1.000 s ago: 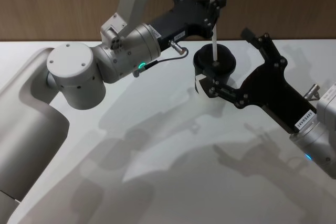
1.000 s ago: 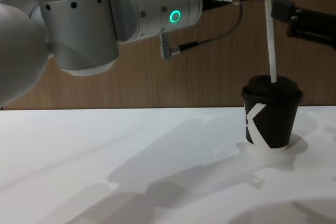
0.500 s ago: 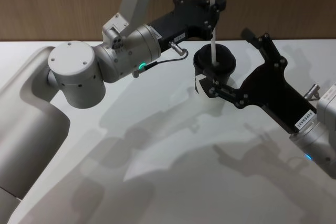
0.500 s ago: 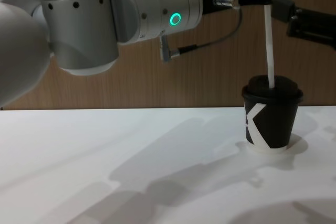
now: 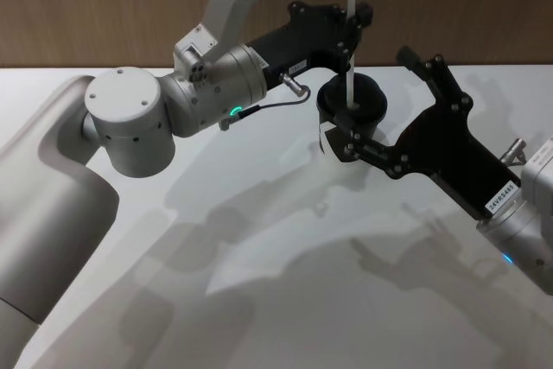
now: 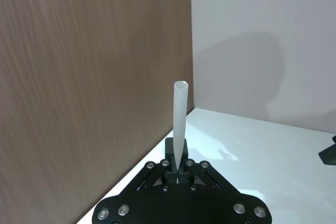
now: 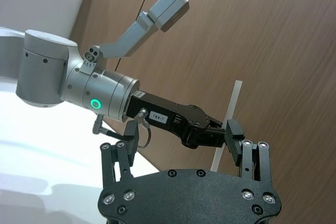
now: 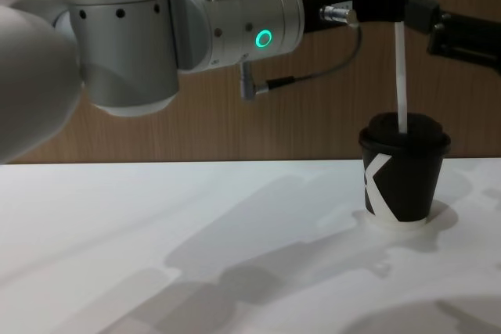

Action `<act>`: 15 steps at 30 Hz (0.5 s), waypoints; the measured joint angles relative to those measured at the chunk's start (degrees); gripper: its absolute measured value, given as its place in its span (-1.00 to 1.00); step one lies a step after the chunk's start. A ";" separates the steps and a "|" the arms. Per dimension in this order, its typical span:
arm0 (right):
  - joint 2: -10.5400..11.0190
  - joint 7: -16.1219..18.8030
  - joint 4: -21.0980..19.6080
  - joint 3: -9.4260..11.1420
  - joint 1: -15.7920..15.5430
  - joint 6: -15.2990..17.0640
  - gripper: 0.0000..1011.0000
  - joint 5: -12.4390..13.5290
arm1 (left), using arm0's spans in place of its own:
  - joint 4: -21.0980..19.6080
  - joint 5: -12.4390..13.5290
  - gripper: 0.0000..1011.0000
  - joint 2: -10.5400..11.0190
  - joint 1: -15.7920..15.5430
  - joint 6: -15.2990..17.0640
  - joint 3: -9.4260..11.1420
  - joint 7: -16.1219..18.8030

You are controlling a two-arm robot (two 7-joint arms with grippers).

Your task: Pick up the straw with one hand, pass it to the other hand, and insert it into the cup.

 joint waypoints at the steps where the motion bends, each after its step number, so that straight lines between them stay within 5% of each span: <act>1: 0.00 0.00 0.00 0.00 0.00 0.01 0.98 0.00 | 0.13 0.02 -0.99 -0.05 -0.04 0.00 0.01 -0.04; 15: 0.00 0.00 0.00 0.00 0.00 0.00 0.98 0.00 | 1.78 0.28 -0.90 -0.85 -0.49 -0.40 -0.12 -0.32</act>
